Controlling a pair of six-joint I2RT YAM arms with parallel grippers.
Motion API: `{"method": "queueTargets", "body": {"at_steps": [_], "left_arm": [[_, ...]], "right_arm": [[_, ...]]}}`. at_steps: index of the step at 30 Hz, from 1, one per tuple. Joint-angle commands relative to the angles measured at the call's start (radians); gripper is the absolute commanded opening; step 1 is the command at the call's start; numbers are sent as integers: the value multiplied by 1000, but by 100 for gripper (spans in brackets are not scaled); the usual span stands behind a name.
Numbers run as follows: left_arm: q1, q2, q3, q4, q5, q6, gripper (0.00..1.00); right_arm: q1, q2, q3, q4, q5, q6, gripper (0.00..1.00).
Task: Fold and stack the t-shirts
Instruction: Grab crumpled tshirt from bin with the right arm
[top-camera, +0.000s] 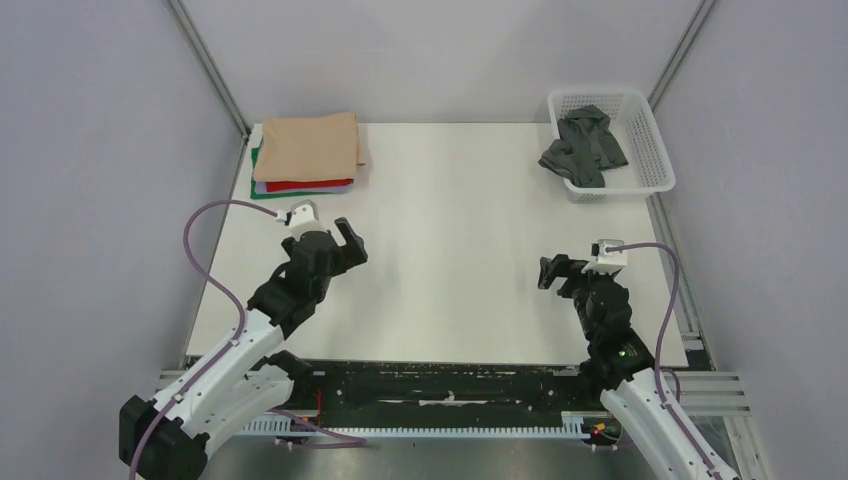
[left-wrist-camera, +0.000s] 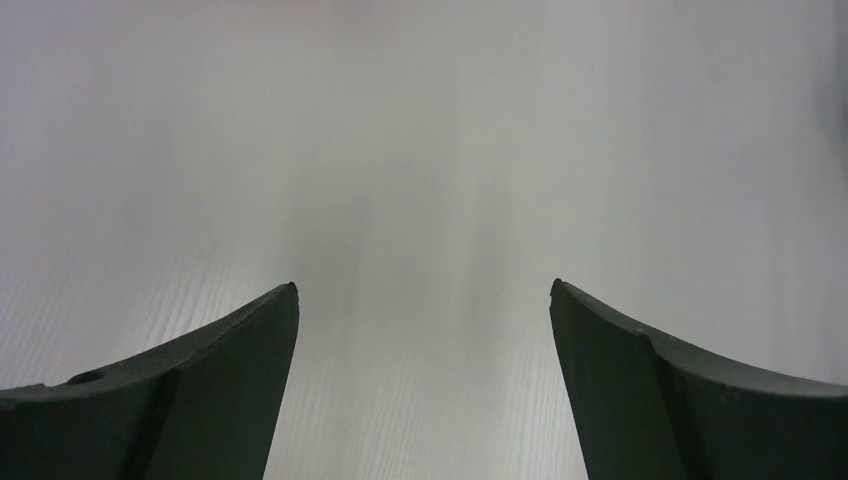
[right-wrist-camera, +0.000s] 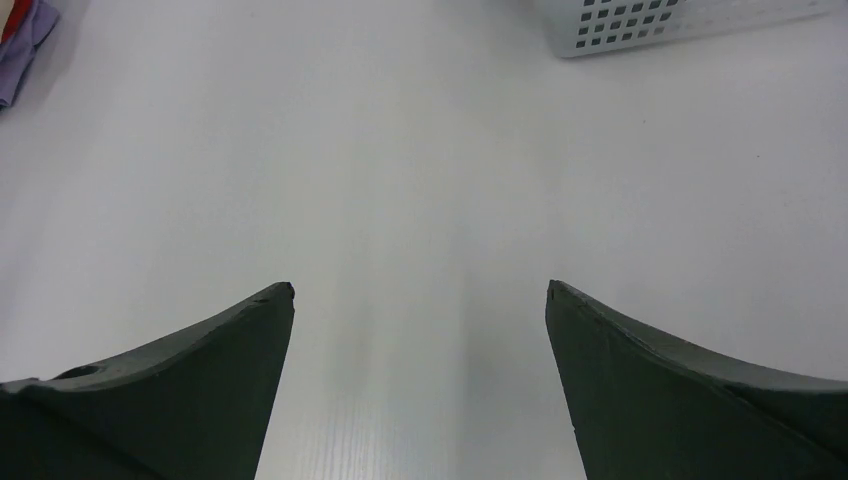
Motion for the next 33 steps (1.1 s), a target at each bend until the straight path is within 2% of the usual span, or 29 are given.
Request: {"method": "queueTargets", "body": {"at_steps": [1,4,7,12,18,25,27,33], "left_arm": [[2,-25,10,46,-8,-21,100],[2,-28,6,65,5,-17,100],[1,-19,25,85,6,-14,100],[1,12,73,134,20,8,100],[3,57,83,191,22,25,100],[3,130,91,213,26,36,100],[3,151,98,213,27,38,100],[3,186,88,245,12,21,100]], "right_arm": [[1,10,0,41,15,25,98],[1,68,34,75,10,50,98],[0,195,120,164,-8,45,98],[-34,563,487,87,36,-3,98],[-224,947,906,-20,10,-48,98],[-358,1296,1235,-86,-60,-89,98],[-384,1394,1346,-121,-52,-81,98],[-416,1683,1618,-73,5,-75,98]]}}
